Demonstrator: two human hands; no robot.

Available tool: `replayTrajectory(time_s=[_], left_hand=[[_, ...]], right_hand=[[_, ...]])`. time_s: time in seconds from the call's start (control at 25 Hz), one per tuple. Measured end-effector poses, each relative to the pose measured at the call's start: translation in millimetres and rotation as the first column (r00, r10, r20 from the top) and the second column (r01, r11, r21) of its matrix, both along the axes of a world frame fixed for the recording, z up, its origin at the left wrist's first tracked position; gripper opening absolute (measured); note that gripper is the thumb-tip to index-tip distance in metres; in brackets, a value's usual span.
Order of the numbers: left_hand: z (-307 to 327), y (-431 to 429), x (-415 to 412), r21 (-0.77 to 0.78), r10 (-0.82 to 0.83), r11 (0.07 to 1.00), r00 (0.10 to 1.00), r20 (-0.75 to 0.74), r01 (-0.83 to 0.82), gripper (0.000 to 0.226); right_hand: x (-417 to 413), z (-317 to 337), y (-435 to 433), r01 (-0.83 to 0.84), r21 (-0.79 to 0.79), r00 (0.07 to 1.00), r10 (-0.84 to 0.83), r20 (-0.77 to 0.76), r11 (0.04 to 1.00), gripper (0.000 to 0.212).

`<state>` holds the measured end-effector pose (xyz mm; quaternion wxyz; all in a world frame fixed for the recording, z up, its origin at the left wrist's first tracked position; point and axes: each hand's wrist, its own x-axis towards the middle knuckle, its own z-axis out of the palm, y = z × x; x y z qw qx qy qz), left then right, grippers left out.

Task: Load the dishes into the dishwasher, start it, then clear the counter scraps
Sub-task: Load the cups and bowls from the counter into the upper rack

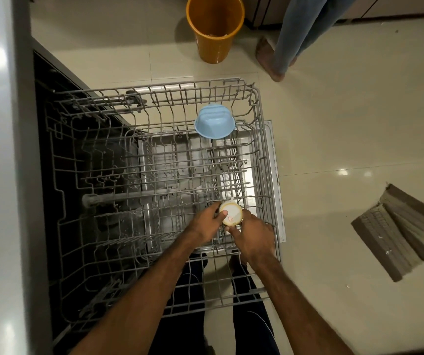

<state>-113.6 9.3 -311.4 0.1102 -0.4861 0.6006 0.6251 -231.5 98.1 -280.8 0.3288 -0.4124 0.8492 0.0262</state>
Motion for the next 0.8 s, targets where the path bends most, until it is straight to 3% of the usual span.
replayTrajectory(time_s=[0.2,0.32,0.8], left_hand=[[-5.4,3.9,0.7,0.027,0.103,0.994,0.995,0.002,-0.103,0.043],[-4.2,5.0,4.2,-0.001,0.067,0.998,0.997,0.042,-0.067,0.046],[28.2,6.2,20.1,-0.125,-0.01,0.991,0.961,0.276,0.046,0.041]], right_hand=[[2.2,-2.1,-0.1,-0.004,0.033,0.998,0.002,0.066,0.999,0.069],[2.9,0.1,1.5,0.004,0.079,0.997,-0.01,0.08,0.997,0.076],[-4.5,19.1,4.0,-0.016,0.058,0.993,0.009,0.114,0.998,0.059]])
